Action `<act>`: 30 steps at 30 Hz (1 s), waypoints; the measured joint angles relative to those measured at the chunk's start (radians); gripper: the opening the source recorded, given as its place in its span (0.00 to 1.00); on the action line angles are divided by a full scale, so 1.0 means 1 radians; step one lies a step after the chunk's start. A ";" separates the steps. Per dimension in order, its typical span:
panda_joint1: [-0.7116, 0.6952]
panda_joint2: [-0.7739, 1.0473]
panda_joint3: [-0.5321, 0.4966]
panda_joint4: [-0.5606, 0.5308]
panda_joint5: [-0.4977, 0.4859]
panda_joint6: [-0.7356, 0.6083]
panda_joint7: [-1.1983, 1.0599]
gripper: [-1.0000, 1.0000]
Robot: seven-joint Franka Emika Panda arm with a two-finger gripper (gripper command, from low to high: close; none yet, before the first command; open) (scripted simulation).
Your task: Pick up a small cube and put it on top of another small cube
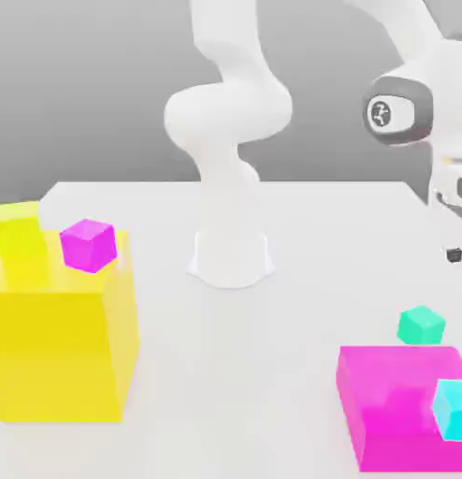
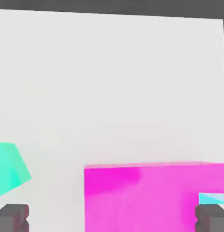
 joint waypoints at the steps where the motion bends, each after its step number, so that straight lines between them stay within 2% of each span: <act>1: 0.024 0.028 0.011 -0.014 -0.020 0.017 -0.021 0.50; 5: 0.082 0.149 0.008 -0.052 -0.125 0.095 -0.055 0.50; 10: 0.151 0.328 -0.079 -0.024 -0.221 0.237 0.004 0.50; 11: 0.162 0.352 -0.092 -0.020 -0.228 0.257 0.010 0.00; 18: 0.162 0.353 -0.093 -0.020 -0.231 0.256 0.012 0.00; 24: 0.122 0.160 -0.028 -0.056 -0.124 0.100 -0.069 0.00; 30: 0.024 0.149 -0.082 0.121 -0.084 -0.091 -0.198 0.00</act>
